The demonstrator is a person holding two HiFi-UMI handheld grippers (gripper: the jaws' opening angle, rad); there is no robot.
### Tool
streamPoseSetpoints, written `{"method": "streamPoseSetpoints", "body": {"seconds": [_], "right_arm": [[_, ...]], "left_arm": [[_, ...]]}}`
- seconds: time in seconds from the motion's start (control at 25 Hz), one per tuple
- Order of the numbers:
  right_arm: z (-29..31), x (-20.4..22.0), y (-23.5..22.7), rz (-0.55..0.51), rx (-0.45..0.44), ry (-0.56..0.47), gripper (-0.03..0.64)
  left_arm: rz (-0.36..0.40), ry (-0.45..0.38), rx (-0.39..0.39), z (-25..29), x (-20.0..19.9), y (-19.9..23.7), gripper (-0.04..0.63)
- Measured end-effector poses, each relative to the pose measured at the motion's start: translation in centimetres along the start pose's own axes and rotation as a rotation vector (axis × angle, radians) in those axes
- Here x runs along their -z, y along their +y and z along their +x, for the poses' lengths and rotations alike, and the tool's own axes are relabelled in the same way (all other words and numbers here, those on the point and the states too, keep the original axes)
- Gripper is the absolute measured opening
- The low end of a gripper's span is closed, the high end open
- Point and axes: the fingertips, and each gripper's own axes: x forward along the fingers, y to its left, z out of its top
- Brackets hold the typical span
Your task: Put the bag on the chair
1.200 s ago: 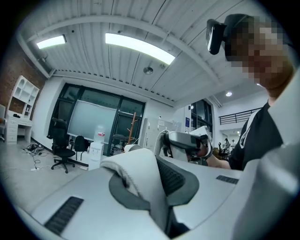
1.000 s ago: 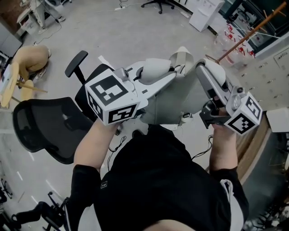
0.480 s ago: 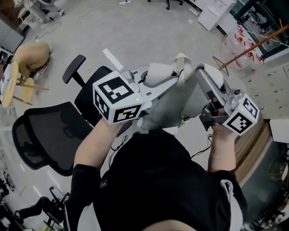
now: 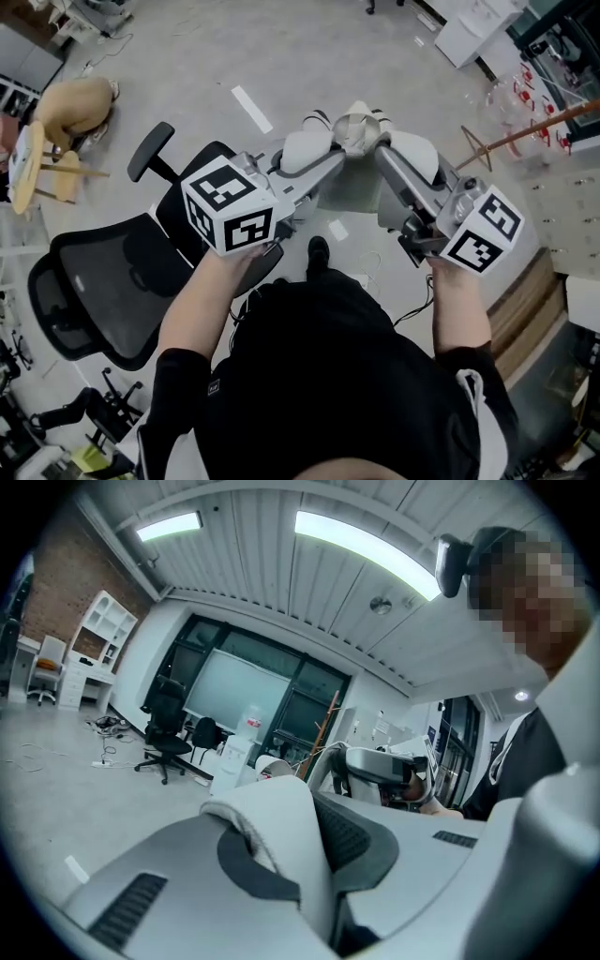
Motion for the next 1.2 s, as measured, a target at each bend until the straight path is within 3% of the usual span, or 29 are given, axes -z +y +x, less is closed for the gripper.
{"method": "streamPoseSetpoints", "body": {"seconds": [0.2,0.48,0.76,0.92,1.2], "right_arm": [[3.3,0.3,-2.2,0.031,-0.053,0.028,0.048],[8.8,1.6,-1.8,0.079,-0.156,0.104,0.048],[17.4,5.3,4.9,0.113,-0.364,0.227,0.048],[21.3,8.2,9.8,0.149,-0.442,0.298,0.048],[27.4,12.8,17.4,0.125,-0.554,0.398,0.048]], "left_arm": [[-0.019,-0.018,-0.076,-0.6,0.3,3.6,0.043],[-0.041,-0.037,-0.208,-5.1,0.4,7.1,0.043],[-0.071,-0.100,-0.419,-16.4,1.6,9.4,0.043],[-0.079,-0.115,-0.512,-23.3,3.3,9.2,0.043],[-0.106,-0.178,-0.642,-34.0,5.5,10.4,0.043]]}}
